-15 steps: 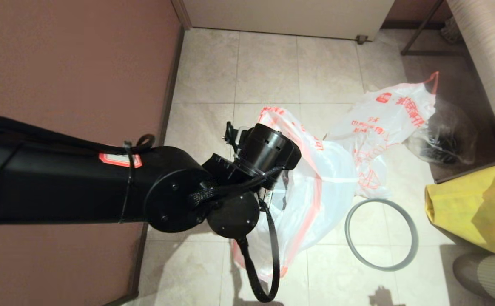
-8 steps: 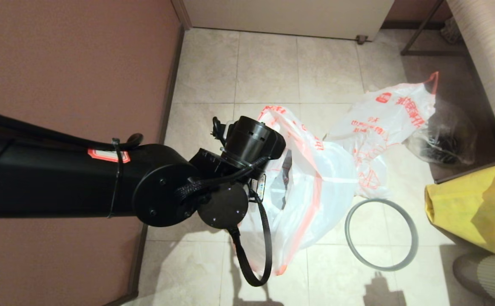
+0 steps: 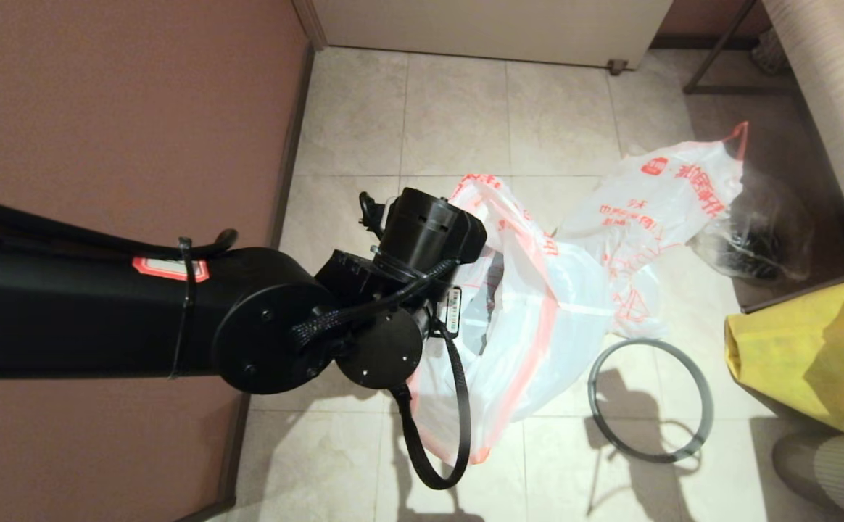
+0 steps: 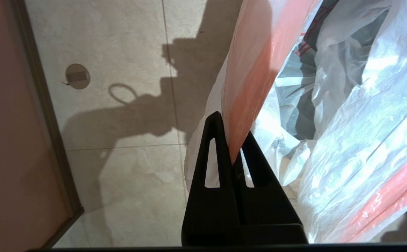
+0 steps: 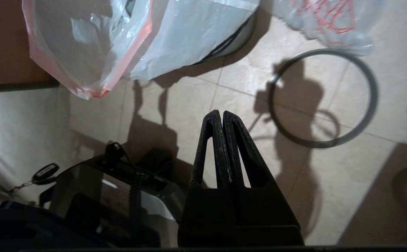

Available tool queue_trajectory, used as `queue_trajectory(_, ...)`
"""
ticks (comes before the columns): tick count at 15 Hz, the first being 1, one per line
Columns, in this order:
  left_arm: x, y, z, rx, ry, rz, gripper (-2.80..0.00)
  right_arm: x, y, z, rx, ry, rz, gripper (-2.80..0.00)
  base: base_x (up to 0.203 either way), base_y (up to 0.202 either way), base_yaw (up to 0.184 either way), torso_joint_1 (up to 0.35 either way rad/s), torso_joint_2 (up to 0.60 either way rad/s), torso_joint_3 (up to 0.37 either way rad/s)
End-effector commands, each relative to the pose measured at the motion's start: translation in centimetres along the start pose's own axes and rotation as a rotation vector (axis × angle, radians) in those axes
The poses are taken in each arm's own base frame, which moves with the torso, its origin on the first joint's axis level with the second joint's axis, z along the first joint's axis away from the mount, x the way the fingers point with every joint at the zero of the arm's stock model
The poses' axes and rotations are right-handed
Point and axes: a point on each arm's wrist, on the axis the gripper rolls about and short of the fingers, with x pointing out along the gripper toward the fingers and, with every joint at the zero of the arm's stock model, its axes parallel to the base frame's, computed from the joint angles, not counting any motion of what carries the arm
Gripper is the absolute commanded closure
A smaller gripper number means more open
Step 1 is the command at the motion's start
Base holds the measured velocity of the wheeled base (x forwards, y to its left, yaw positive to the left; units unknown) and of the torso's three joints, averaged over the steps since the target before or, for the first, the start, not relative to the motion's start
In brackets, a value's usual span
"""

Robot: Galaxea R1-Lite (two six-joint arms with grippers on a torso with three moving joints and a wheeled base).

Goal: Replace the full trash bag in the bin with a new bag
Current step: Put the new garbage bag on the trash can

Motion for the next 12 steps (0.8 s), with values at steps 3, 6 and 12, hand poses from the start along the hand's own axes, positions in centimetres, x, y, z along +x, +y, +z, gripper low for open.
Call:
queue_trajectory(3,0.6,1.0,0.3,-0.021,0.009,0.006,0.00,11.9,2.8,2.6,0.031,0.304,0.096,0.00,0.000,0.000,0.000,0.000,0.00,0.000)
queue_trajectory(6,1.4,2.4,1.3,-0.072,0.012,-0.003,0.00,17.3,6.2,2.9,0.069,0.377,0.080,0.00,0.000,0.000,0.000,0.000,0.00,0.000)
queue_trajectory(12,1.9,3.3,2.1,-0.144,0.010,-0.021,0.00,21.0,8.0,2.0,0.089,0.388,0.164,-2.80,0.000,0.000,0.000,0.000,0.00,0.000)
